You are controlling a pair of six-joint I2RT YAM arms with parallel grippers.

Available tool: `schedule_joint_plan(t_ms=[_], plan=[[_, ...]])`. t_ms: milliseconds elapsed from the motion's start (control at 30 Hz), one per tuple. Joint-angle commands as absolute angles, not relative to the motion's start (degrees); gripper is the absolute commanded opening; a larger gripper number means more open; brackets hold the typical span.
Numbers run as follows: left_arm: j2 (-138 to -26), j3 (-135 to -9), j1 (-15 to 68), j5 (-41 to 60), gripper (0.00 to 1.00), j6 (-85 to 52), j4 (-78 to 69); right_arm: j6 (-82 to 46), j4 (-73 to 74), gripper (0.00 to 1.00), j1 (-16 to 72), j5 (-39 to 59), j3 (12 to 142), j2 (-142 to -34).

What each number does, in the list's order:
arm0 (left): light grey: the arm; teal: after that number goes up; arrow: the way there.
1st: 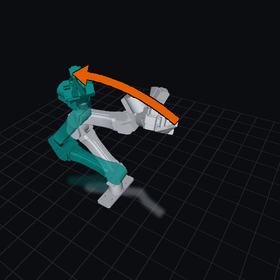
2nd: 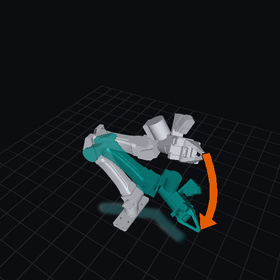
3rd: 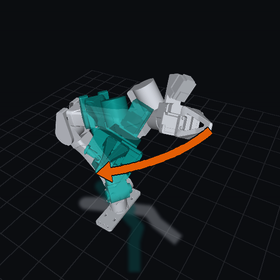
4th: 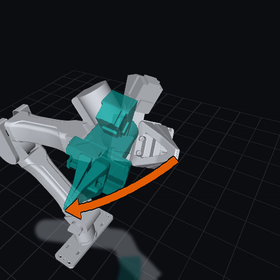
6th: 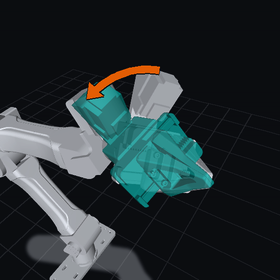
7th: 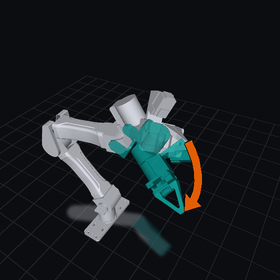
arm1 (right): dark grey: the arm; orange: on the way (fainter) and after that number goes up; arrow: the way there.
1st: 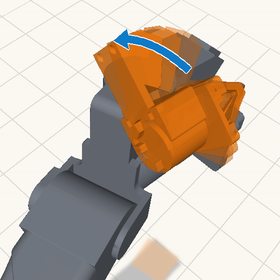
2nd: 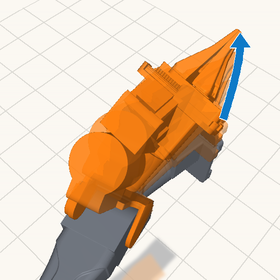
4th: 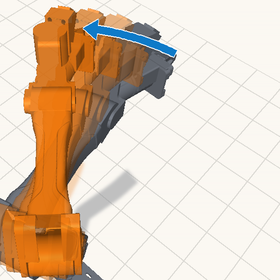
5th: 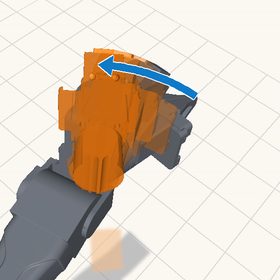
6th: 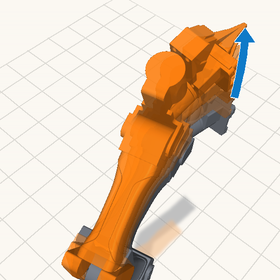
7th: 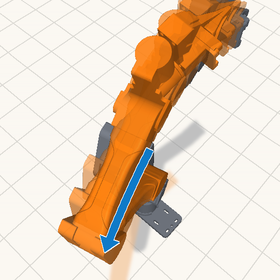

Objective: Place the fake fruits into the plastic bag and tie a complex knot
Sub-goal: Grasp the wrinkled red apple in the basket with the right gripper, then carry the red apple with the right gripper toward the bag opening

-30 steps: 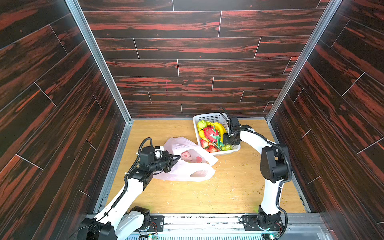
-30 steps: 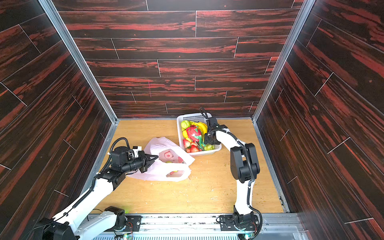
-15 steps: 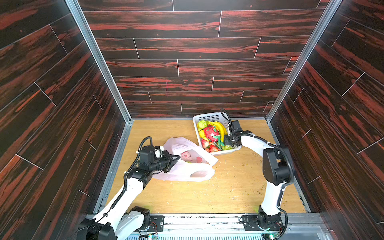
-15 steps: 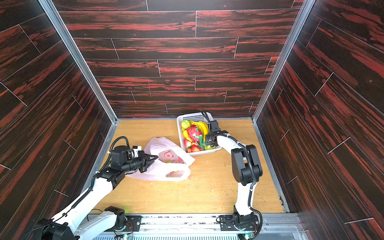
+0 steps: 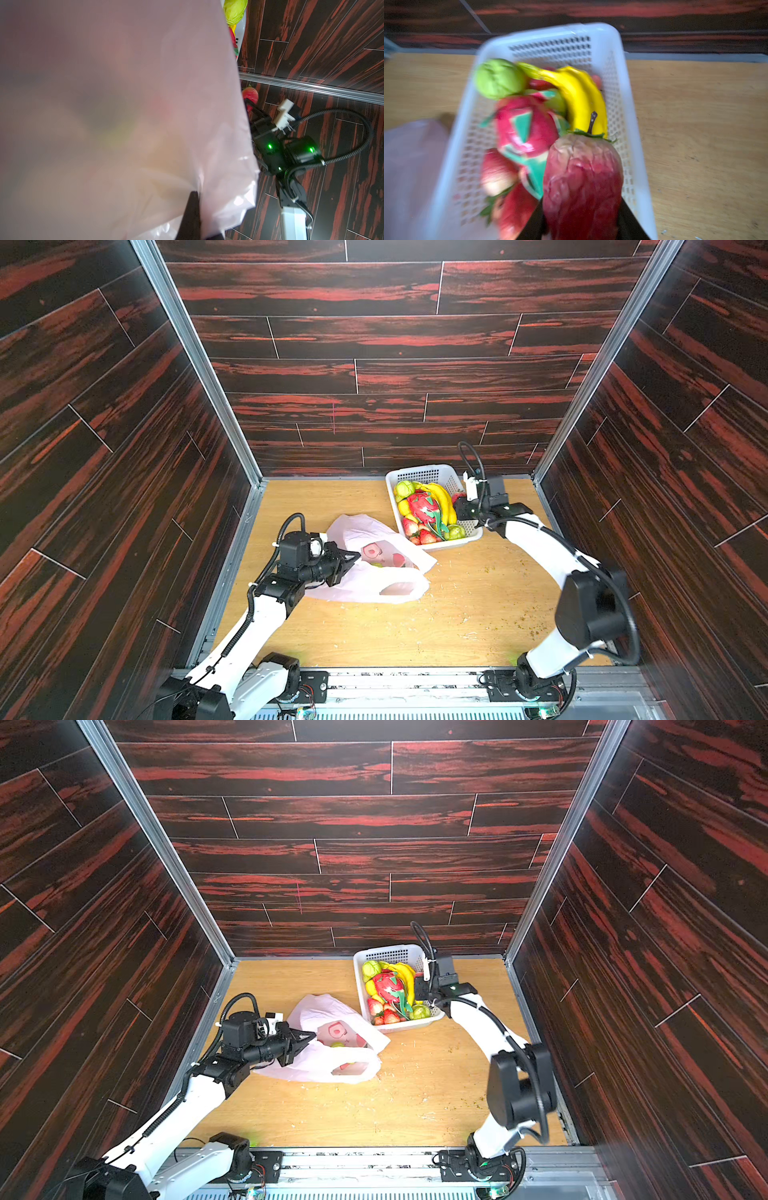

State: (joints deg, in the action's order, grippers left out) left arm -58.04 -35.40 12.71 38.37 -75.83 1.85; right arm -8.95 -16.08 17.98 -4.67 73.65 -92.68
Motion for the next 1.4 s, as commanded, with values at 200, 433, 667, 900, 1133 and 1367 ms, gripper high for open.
schedule_joint_plan(t_ms=[200, 433, 667, 900, 1133, 1367], plan=[[-57.78, -37.11, 12.39, 38.44, 0.00, -74.89, 2.54, -9.10, -12.84, 0.17, 17.93, 13.47, 65.21, -84.69], [-57.74, -37.82, 12.46, 38.67, 0.00, -73.13, 4.44, -8.77, -14.03, 0.17, 18.47, 19.51, 57.74, -72.32], [-57.92, -38.09, 12.44, 38.58, 0.00, -73.25, 4.48, -11.51, -17.40, 0.17, 23.14, 20.95, 48.36, -58.95], [-57.49, -38.28, 12.39, 38.32, 0.00, -72.75, 5.62, -15.82, -15.34, 0.16, 32.75, 13.62, 37.30, -50.38], [-57.05, -38.26, 12.37, 38.50, 0.00, -72.53, 6.28, -21.42, -7.56, 0.16, 40.25, 8.99, 26.56, -49.17], [-56.87, -38.45, 12.39, 38.75, 0.00, -72.42, 6.83, -20.79, 1.59, 0.16, 43.08, 10.07, 25.72, -55.80]])
